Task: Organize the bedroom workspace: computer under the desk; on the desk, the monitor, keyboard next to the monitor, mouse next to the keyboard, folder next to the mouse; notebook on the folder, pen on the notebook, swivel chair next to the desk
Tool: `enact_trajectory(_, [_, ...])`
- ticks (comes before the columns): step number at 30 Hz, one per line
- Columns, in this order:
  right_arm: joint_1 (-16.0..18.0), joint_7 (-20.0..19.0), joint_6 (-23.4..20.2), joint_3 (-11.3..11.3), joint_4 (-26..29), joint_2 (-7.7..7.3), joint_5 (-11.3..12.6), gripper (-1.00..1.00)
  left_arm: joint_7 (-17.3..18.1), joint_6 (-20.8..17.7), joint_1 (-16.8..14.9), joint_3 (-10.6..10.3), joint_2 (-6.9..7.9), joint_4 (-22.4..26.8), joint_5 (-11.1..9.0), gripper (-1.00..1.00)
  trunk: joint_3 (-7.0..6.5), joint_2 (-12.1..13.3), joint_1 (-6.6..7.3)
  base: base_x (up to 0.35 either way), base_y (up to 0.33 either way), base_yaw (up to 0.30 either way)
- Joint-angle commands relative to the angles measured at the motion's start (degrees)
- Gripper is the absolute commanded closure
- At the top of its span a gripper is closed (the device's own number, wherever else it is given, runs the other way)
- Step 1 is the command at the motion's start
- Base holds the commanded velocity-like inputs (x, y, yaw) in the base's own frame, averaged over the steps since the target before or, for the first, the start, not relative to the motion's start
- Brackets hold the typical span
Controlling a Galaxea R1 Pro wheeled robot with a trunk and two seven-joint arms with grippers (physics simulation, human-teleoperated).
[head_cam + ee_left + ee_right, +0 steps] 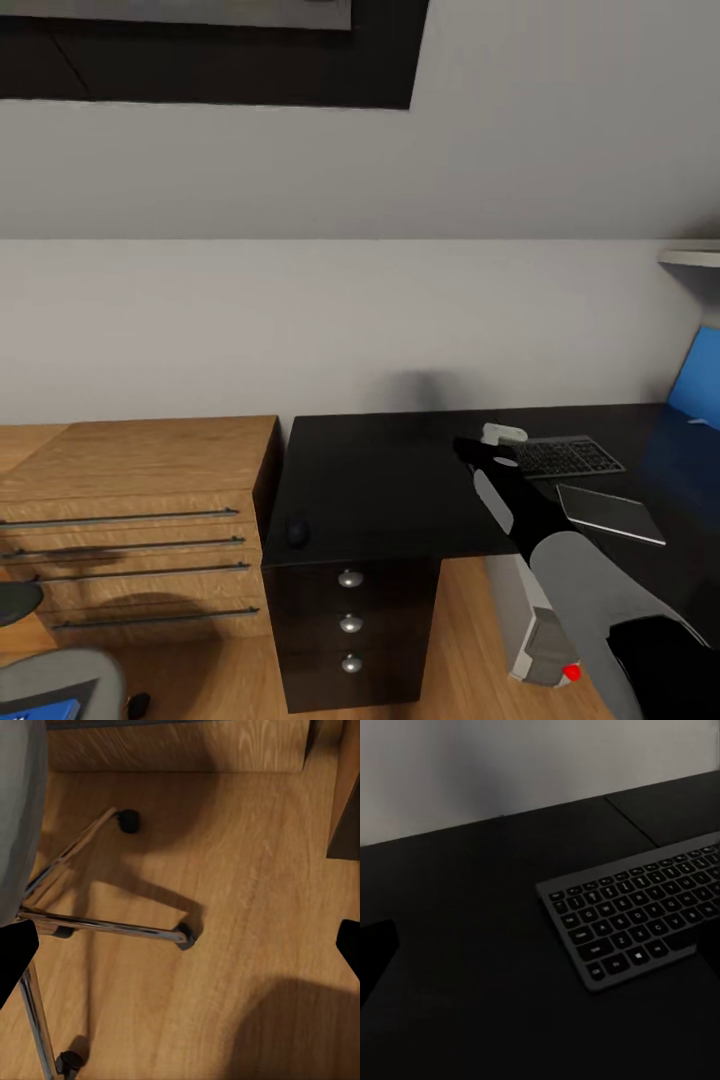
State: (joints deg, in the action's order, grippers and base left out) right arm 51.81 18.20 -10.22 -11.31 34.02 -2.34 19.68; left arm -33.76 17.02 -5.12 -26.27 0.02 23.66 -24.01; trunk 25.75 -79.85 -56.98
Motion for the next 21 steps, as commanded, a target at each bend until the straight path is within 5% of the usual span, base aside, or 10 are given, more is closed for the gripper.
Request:
enact_trajectory(1, [-0.13, 0.65, -0.28, -0.48, 0.50, 0.07, 0.37, -1.00, 0.09, 0.32, -0.06, -0.47, 0.10, -0.06, -0.68, -1.00, -0.12, 0.38, 0.23, 0.000, 0.000, 0.000])
enact_trajectory(12, [-0.30, 0.83, -0.37, -0.38, 0.95, 0.87, 0.19, -1.00, 0.68, 0.47, -0.06, -0.28, 0.32, -0.06, -0.75, -1.00, -2.10, 4.79, 2.64, 0.000, 0.000, 0.000])
enact_trajectory(21, [-0.31, 0.90, -0.25, -0.39, 0.95, 1.03, 0.16, -1.00, 0.51, 1.16, -0.06, -0.10, 0.42, 0.15, -0.45, -1.00, -2.10, 4.79, 2.64, 0.000, -0.053, 0.028])
